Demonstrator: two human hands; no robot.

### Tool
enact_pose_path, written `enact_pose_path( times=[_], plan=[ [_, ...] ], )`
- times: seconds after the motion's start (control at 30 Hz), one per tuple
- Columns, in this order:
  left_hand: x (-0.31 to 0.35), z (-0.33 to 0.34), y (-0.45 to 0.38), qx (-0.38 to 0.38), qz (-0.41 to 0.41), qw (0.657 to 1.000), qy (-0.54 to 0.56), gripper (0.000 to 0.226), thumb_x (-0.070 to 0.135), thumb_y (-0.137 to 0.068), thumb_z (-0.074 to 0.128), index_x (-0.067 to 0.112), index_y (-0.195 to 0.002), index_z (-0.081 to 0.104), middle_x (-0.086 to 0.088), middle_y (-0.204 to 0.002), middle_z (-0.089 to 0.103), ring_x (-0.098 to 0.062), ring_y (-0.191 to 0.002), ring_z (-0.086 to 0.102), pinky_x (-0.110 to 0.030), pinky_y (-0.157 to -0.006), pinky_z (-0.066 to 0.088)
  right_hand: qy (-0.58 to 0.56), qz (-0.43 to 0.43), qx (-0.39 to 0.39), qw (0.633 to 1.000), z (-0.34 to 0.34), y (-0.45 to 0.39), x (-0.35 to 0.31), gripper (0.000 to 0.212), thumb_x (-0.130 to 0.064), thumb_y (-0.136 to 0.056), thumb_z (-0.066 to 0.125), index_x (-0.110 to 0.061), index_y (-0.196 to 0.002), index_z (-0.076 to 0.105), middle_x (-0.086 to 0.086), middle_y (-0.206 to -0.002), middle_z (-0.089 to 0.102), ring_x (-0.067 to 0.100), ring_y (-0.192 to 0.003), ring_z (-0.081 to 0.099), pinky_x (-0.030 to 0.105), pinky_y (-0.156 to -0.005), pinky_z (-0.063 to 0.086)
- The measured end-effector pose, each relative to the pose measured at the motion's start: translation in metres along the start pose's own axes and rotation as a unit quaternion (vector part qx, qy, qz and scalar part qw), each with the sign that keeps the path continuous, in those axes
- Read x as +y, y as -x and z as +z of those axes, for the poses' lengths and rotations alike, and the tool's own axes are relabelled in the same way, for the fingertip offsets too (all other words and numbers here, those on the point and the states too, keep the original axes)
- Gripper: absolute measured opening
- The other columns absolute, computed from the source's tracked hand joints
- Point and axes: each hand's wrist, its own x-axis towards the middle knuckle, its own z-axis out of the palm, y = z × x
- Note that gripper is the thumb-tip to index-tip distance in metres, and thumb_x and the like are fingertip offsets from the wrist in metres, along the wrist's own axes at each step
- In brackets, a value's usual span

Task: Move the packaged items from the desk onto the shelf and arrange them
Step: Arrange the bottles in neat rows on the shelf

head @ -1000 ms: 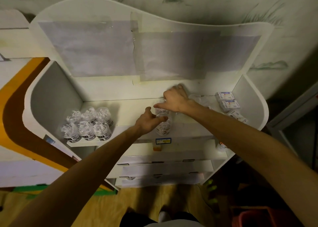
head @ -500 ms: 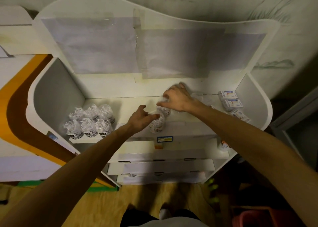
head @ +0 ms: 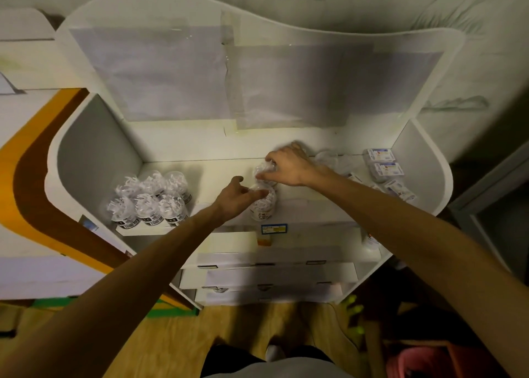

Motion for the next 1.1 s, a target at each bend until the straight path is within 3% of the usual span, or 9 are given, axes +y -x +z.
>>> enact_pose_path(
  times=[0.23,0.43,0.57,0.7,0.8,0.93,1.1],
  plan=[
    [-0.003,0.003,0.007,-0.015,0.001,1.000,-0.001,0.101,0.053,-0.084,0.072,0.010,-0.155,0.015,-0.011,-0.146,0.051,-0.028,-0.126,0.054,-0.041,-0.105,0.046,-0.050,0.011,0.009,0.999,0.002,0.008,-0.005,0.076,-0.080,-0.079,0.052,-0.023,-0.128,0.065,0.003,-0.118,0.071,0.022,-0.110,0.063,0.043,-0.101,0.044],
    [-0.004,0.001,0.009,-0.020,-0.001,1.000,0.023,0.106,0.053,-0.082,0.074,0.010,-0.155,0.011,-0.012,-0.146,0.051,-0.027,-0.126,0.055,-0.045,-0.108,0.045,-0.044,0.047,0.013,0.998,0.004,0.011,-0.014,0.079,-0.083,-0.077,0.049,-0.024,-0.126,0.065,0.003,-0.117,0.070,0.023,-0.107,0.062,0.043,-0.098,0.047],
    [-0.004,0.002,0.010,-0.014,0.003,1.000,0.020,0.103,0.052,-0.084,0.073,0.009,-0.155,0.011,-0.011,-0.145,0.052,-0.027,-0.127,0.054,-0.038,-0.104,0.044,-0.056,0.039,0.004,0.998,-0.003,0.015,-0.012,0.084,-0.083,-0.084,0.036,-0.020,-0.137,0.057,0.007,-0.133,0.064,0.028,-0.122,0.057,0.049,-0.109,0.039],
    [-0.009,0.004,0.009,-0.004,-0.002,1.000,0.021,0.101,0.051,-0.083,0.074,0.011,-0.155,0.015,-0.011,-0.144,0.053,-0.027,-0.126,0.054,-0.039,-0.104,0.045,-0.065,0.053,0.054,0.995,-0.021,0.023,0.017,0.059,-0.058,-0.093,0.054,-0.017,-0.136,0.058,0.005,-0.137,0.062,0.025,-0.125,0.056,0.042,-0.109,0.040],
    [-0.009,0.004,0.005,0.000,-0.005,0.999,0.034,0.104,0.053,-0.080,0.076,0.011,-0.154,0.016,-0.010,-0.142,0.054,-0.026,-0.126,0.054,-0.041,-0.106,0.045,-0.023,0.100,0.015,0.995,-0.027,0.032,0.044,0.069,-0.064,-0.084,0.057,-0.022,-0.138,0.054,0.003,-0.146,0.054,0.026,-0.133,0.049,0.045,-0.113,0.032],
    [-0.013,0.007,0.005,0.005,-0.010,0.999,0.050,0.106,0.054,-0.078,0.077,0.012,-0.154,0.018,-0.011,-0.143,0.053,-0.026,-0.126,0.053,-0.042,-0.108,0.044,0.023,0.128,-0.015,0.991,-0.009,0.047,0.048,0.073,-0.076,-0.079,0.045,-0.026,-0.131,0.056,0.001,-0.135,0.061,0.027,-0.122,0.054,0.050,-0.109,0.029],
    [-0.003,0.007,-0.001,0.013,-0.002,0.998,0.069,0.100,0.048,-0.079,0.078,0.010,-0.153,0.021,-0.013,-0.142,0.053,-0.028,-0.126,0.054,-0.042,-0.107,0.045,0.006,0.141,0.048,0.989,-0.012,0.042,0.055,0.074,-0.082,-0.072,0.054,-0.025,-0.118,0.061,-0.003,-0.119,0.066,0.022,-0.115,0.056,0.051,-0.115,0.023]
  ],
)
